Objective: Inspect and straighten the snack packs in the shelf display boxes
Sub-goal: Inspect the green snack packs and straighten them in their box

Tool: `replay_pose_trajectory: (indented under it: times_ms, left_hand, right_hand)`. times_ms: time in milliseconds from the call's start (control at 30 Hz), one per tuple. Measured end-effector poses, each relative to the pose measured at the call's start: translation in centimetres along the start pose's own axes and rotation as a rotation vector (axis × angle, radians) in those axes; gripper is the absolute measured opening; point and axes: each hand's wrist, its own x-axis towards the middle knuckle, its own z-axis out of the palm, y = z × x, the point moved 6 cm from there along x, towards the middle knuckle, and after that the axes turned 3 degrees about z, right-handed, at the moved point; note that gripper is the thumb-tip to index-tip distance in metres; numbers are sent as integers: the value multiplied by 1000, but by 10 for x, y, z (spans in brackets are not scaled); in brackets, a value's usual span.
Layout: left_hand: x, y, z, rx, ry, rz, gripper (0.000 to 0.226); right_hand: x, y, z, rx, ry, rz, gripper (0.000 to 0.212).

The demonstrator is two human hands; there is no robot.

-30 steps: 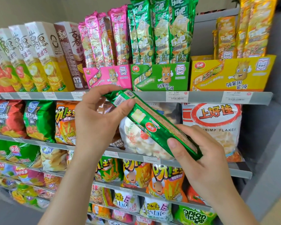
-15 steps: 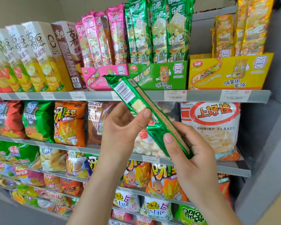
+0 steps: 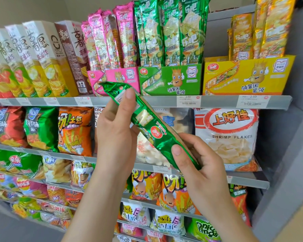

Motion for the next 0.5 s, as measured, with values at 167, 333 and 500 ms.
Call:
replay_pose_trajectory:
  times_ms: [167,333,500]
  left_hand:
    - [-15,-12,10,61,-127,25,20]
    - [-25,-18,11,128,-193,4,19]
    - [-16,-2,0,223,-2,143,13]
  right_hand:
    - [0,-2,-3,32,75,-32,23]
    - [-2,-2,-5,33,75,-30,26]
    - [-4,-3,-5,-268,-36,-118,34]
